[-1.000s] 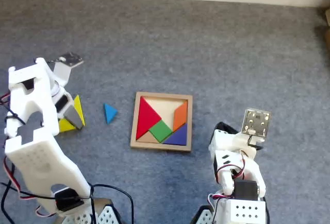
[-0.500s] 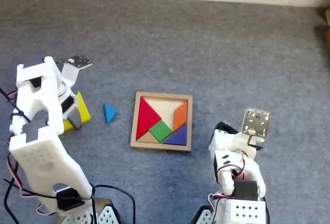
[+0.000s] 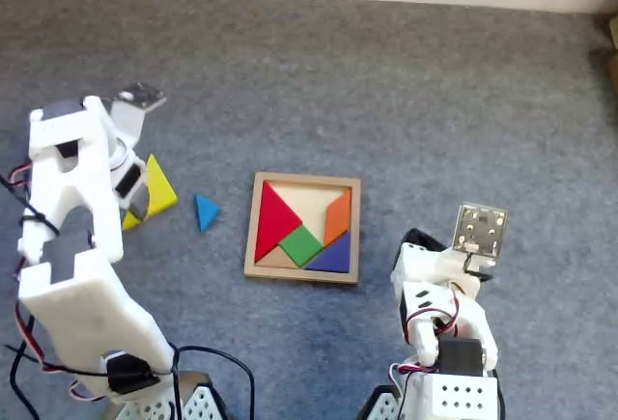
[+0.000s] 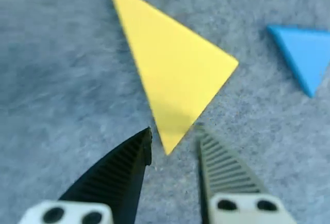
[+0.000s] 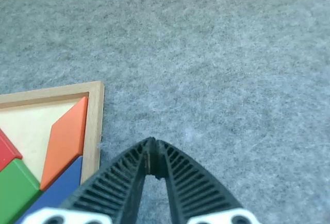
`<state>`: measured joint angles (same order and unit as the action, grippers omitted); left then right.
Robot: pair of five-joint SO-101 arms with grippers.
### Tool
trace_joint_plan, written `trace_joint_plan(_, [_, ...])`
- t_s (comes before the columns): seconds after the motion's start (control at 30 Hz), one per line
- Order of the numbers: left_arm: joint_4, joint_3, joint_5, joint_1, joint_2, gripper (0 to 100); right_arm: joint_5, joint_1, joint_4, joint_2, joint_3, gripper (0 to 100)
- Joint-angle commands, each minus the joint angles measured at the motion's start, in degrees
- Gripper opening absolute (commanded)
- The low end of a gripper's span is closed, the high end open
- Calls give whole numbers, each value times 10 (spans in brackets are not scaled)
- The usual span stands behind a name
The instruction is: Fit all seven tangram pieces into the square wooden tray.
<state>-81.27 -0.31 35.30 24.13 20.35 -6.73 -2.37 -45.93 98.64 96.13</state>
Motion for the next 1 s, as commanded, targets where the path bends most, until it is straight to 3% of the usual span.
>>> trace_joint_plan(0.0, [-5,-2,-62,-16,-60,299,-2,6,-1,-8,85,4])
trace_joint_plan(0.23, [-3,5,-84,-51,-56,307,-2,6,-1,-8,85,4])
trace_joint_plan(0.53, [107,9,-127,-62,45,302,-2,6,-1,-8,85,4])
trace_joint_plan(0.97, [110,-5,-125,-58,64,264,-2,6,-1,-8,85,4])
